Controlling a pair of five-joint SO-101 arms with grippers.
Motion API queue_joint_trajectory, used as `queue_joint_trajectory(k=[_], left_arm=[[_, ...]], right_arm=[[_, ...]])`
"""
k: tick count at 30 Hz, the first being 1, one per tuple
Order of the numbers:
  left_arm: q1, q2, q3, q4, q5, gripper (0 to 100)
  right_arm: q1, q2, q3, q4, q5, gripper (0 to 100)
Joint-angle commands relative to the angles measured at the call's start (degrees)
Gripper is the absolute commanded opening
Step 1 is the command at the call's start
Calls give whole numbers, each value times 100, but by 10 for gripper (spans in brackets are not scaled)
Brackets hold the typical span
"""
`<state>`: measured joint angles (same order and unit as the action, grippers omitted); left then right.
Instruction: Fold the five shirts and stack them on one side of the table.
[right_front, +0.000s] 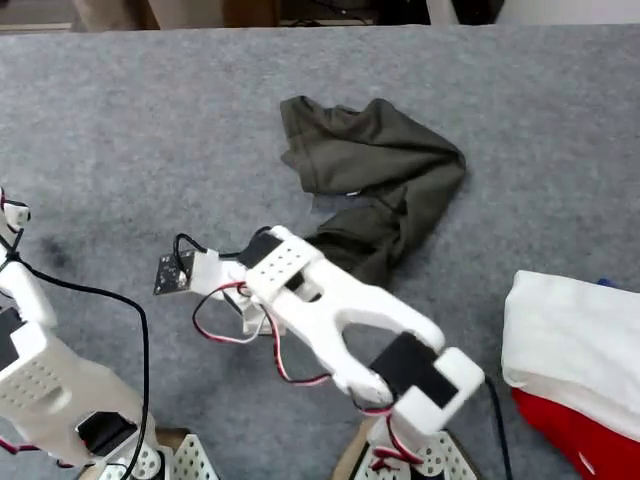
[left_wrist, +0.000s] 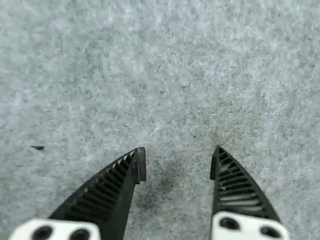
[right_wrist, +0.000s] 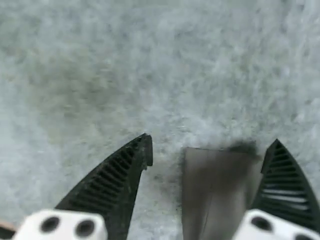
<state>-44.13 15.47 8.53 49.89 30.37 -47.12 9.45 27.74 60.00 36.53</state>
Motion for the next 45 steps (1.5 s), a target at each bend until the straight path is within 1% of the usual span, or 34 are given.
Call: queue_joint_trajectory(k=[1,6,11,17,23,26,30,34,41,45], left_arm=[[-35,-31,-325,-9,-18,214],[-26,-31,-325,-9,-18,214],[-18,-31,-316,-9,-18,214],[0,-31,-308,-9,-18,214],[0,-22,-308,-9,-18,214],[0,-22,-316,-9,-26,214],[0,-13,-316,-18,-26,214],[0,119,-352,-35,-26,214],[-26,365,-554,-44,-26,214],[-26,365,-554,-44,-26,214]], right_arm=[[215,75,-101,-97,0,338],[637,84,-119,-88,26,338],[884,-119,-242,352,35,338],[857,-681,-233,747,9,338],[848,-716,-268,782,0,331],[716,-752,-295,791,-9,269],[435,-752,-637,1108,-18,184],[382,-708,-1147,1354,-132,162],[391,-593,-752,1196,-149,161],[391,-567,-338,862,-167,161]])
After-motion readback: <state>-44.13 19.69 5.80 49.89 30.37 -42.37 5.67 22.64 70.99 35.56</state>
